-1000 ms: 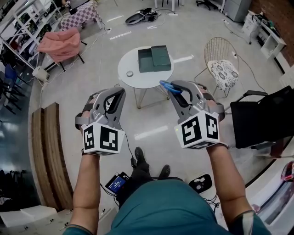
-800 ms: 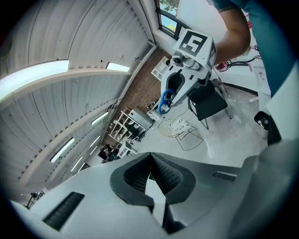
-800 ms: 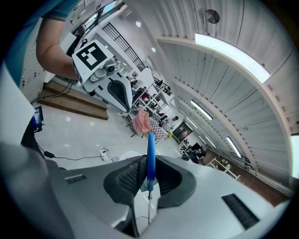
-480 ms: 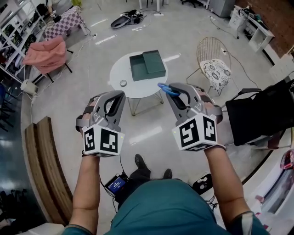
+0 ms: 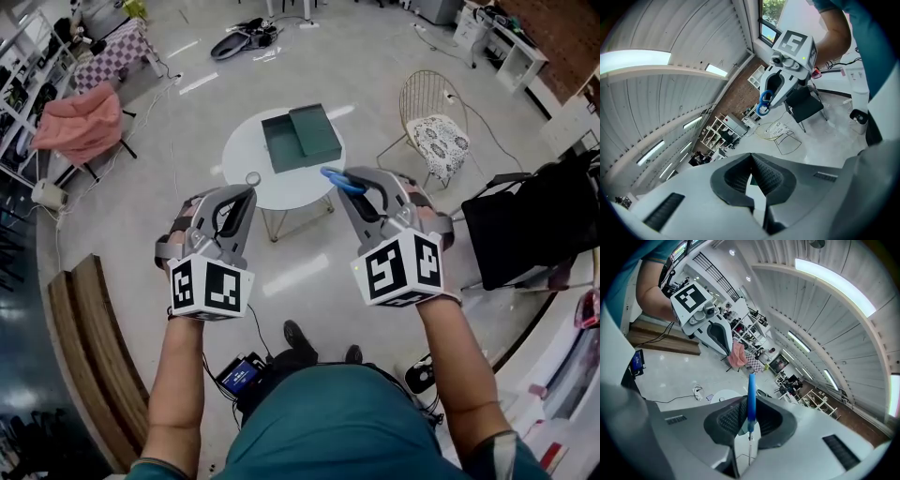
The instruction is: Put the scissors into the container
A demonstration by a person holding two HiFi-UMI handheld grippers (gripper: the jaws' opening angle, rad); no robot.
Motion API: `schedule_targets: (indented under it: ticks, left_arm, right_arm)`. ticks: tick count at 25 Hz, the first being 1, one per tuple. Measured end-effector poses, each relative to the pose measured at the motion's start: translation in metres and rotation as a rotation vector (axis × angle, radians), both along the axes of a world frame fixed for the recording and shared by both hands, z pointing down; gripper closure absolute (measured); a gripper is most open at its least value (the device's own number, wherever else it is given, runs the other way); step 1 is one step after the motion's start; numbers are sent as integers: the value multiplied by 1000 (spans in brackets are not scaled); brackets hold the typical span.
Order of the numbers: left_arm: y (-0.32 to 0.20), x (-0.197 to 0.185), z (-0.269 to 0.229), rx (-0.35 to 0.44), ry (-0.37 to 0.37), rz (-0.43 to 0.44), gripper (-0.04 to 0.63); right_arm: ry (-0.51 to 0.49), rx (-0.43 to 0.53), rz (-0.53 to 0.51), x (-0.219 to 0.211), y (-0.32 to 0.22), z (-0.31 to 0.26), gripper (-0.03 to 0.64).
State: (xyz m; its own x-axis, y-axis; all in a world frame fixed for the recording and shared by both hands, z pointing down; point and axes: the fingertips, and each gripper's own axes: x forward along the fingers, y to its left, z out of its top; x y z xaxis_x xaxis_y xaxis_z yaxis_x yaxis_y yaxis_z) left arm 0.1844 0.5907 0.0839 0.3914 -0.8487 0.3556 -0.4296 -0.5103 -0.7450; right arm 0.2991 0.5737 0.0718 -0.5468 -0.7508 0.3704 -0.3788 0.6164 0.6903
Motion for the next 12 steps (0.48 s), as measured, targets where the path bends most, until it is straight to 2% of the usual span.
schedule_targets:
  ticks: [12]
  left_arm:
    - [-42,-76,-2,14,8,59,577]
  right_arm:
    - [11,13,53,-76,-39,-5,548]
